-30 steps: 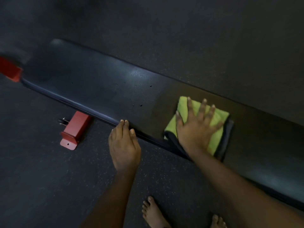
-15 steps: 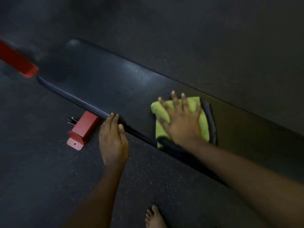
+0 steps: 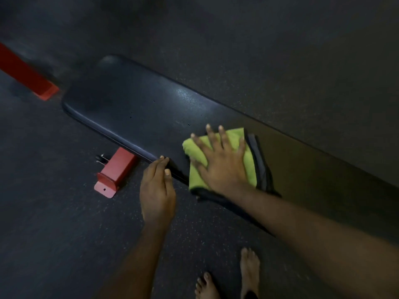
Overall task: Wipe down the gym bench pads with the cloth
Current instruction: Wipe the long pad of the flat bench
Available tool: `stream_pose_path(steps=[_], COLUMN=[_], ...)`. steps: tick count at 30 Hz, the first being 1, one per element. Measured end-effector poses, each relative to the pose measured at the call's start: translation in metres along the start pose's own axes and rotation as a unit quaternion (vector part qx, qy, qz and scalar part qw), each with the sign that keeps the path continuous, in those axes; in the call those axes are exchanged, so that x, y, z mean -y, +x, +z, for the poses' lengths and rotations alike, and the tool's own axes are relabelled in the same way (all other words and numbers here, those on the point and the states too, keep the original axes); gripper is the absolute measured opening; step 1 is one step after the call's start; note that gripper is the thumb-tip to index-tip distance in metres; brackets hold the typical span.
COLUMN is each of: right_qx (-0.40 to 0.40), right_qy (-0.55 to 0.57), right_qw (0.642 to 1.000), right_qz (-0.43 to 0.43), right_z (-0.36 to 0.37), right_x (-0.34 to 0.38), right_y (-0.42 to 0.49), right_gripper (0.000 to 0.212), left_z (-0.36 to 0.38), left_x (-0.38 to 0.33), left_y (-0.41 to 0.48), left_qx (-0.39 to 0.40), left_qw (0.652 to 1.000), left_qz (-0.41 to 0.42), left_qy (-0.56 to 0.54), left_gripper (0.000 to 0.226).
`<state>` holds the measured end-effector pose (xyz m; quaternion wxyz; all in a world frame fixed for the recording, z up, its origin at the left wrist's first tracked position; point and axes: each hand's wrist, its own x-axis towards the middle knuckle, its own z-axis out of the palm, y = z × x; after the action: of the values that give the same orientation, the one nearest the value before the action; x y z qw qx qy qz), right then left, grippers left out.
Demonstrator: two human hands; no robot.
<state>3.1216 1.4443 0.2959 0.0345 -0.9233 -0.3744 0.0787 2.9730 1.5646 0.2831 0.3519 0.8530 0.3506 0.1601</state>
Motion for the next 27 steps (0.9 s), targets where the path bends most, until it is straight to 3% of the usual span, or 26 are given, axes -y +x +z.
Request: stream_pose_path(steps=[4, 7, 10, 13, 22, 27], right_qx=[0.010, -0.011, -0.028, 0.028, 0.033, -0.037], right_qy=[0.023, 0.039, 0.022, 0.007, 0.035, 0.020], right_qw=[0.994, 0.985, 0.997, 0.999, 0.998, 0.998], right_qz=[0.107, 0.169, 0.064, -0.035, 0.034, 0.044], right_z=[-0.010, -0.012, -0.006, 0.002, -0.014, -0.010], right_x=[-0.022, -0.008, 0.025, 0.050, 0.045, 0.010], right_y=[0.107, 0.116, 0.040, -0.019, 0.198, 0.105], right_gripper=[0.065, 0.065, 0.066, 0.072, 0.064, 0.063], left_z=[0.001, -0.006, -0.014, -0.018, -0.011, -0.014], left_x=[0.000, 0.006, 0.017, 0.029, 0.028, 0.026], left_y=[0.002, 0.013, 0.036, 0.054, 0.052, 0.053], left_qx=[-0.021, -0.028, -0.053, -0.052, -0.074, -0.080], left_qw=[1.000, 0.998, 0.997, 0.997, 0.995, 0.994], left_qz=[-0.005, -0.017, -0.041, -0.055, -0.068, -0.070], left_qy=[-0.020, -0.048, -0.035, -0.007, 0.007, -0.016], left_gripper=[0.046, 0.048, 0.048, 0.045, 0.042, 0.040])
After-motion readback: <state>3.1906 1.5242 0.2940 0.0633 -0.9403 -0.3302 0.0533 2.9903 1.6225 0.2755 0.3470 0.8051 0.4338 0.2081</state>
